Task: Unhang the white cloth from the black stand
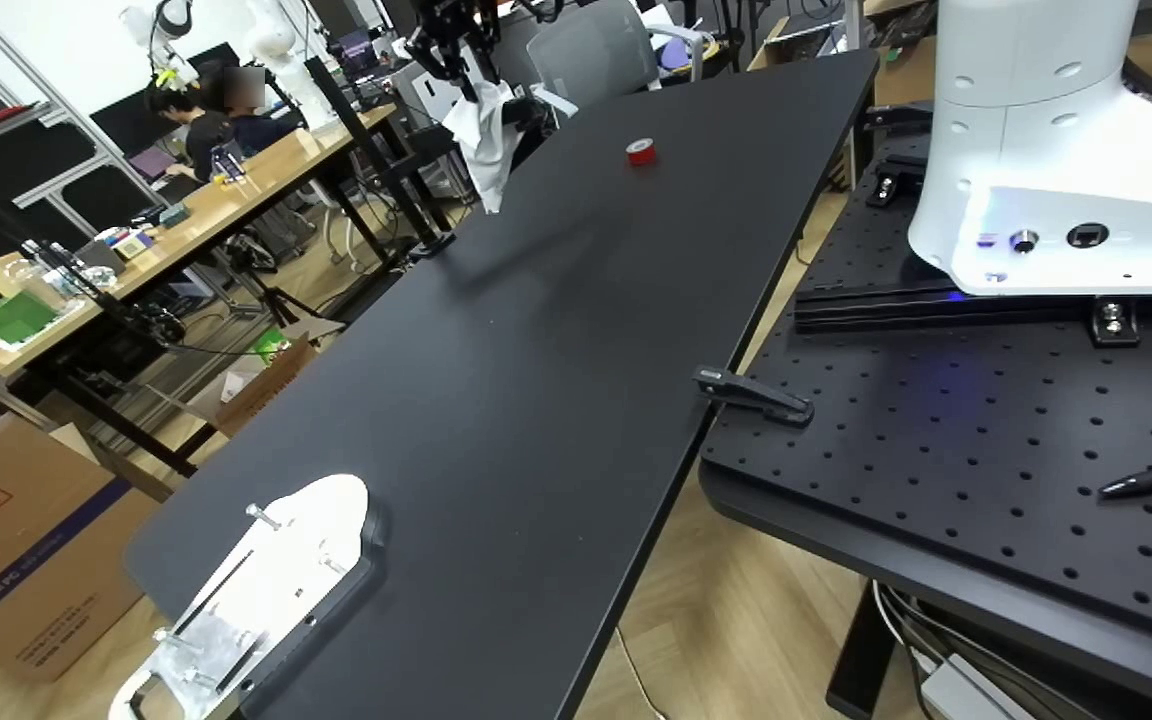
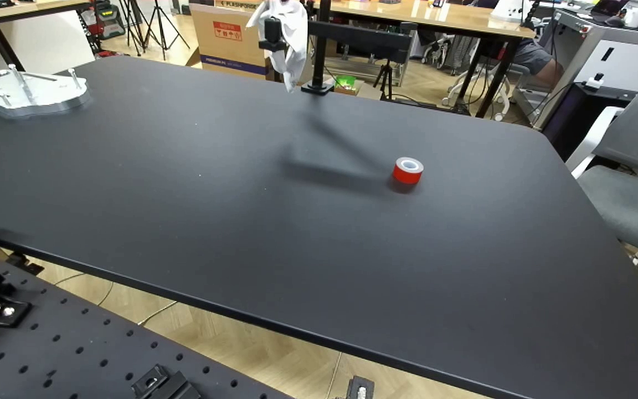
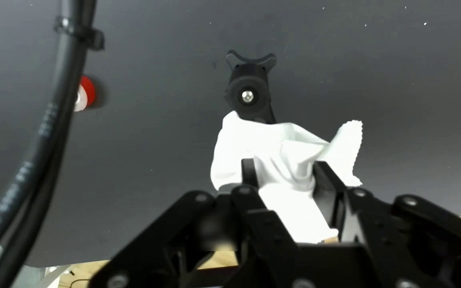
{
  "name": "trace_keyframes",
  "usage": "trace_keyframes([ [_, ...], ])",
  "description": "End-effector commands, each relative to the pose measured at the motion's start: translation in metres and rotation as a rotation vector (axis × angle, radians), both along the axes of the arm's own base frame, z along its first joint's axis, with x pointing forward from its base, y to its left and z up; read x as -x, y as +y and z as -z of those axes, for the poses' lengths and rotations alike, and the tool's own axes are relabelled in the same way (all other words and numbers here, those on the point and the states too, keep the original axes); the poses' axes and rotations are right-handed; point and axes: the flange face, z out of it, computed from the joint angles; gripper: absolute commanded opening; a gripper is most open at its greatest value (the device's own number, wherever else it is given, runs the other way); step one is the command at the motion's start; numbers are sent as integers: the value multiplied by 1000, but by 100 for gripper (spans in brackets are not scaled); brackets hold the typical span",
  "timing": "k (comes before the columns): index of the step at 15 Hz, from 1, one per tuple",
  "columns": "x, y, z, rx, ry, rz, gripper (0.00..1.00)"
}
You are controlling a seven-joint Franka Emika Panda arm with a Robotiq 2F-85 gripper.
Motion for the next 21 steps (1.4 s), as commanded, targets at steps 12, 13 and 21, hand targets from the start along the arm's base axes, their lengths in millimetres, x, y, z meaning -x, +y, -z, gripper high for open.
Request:
trace_keyframes([
  [12,23,56,-22,25,26,-211,1],
  [13,25,68,-20,31,40,-253,1],
  [21,35,141,29,52,202,-484,1],
])
